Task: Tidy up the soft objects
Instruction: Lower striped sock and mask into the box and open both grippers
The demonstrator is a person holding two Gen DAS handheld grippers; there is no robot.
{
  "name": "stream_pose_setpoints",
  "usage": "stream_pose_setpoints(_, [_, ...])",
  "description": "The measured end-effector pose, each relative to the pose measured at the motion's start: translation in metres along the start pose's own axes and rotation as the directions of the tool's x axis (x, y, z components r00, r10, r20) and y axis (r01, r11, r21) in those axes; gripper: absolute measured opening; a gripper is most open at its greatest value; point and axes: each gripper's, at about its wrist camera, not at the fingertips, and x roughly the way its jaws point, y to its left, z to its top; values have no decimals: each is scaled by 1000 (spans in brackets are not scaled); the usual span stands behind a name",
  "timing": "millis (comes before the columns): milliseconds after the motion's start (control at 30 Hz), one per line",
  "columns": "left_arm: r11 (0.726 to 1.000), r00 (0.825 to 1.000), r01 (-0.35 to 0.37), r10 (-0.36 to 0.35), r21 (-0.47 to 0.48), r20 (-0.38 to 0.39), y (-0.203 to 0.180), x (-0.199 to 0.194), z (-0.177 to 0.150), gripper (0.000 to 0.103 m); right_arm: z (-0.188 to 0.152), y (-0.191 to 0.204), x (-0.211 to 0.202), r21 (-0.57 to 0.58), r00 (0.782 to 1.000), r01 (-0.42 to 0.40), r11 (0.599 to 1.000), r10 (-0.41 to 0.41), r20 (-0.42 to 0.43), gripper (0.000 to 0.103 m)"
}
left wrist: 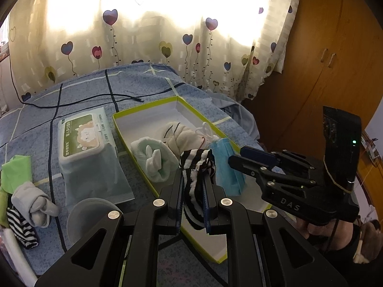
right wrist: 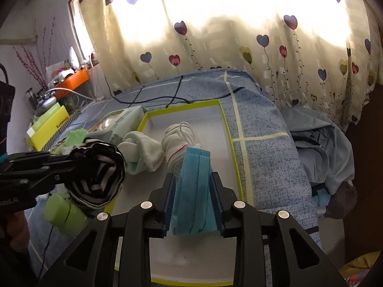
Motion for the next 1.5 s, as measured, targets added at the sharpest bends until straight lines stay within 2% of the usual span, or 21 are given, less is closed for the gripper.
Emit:
stream_pose_setpoints(67, [1000,1000,-5,5,-1,-3,1,4,2,14,0,0,-4,1,1000,-6,1000,6,9,29])
stream_pose_setpoints(267, [1000,1000,-2,2,3,-2,0,11,4,29,-1,-1,-7,9,1000,-14,1000,14,11,29])
stream_pose_setpoints(367, [1000,1000,3,-3,-1,-3,1,12,4,50,-2,-1,-7,12,1000,-14,1000,14,11,29])
stream_pose_setpoints(500, [1000,1000,3,-3,2,13,2,7,5,50,-3,2,-11,11,1000,-17,1000,16,17,30])
stream_pose_setpoints(600, [1000,1000,9,-10,10,24,1,2,4,50,-3,5,-13,6,1000,-16,1000,16,23,40])
stream_pose_setpoints(733, [1000,999,20,-20,-2,28,3,-3,3,50,-2,10,-17,-2,1000,-11,1000,11,27,44])
stream_pose_setpoints(867, [999,998,31,-31,-10,48,6,-12,1,50,-1,15,-22,-5,1000,-4,1000,4,31,55])
stream_pose_setpoints(967, [999,997,44,-43,-16,62,7,-20,-1,50,1,21,-26,-15,999,0,1000,0,39,58])
stream_pose_setpoints(1200, [998,995,44,-40,-43,91,18,-39,-7,50,2,36,-37,-31,998,15,999,-14,55,64])
stream_pose_setpoints(1500, [998,994,23,-15,-66,111,35,-61,-20,50,3,61,-43,-53,999,-7,999,9,45,64])
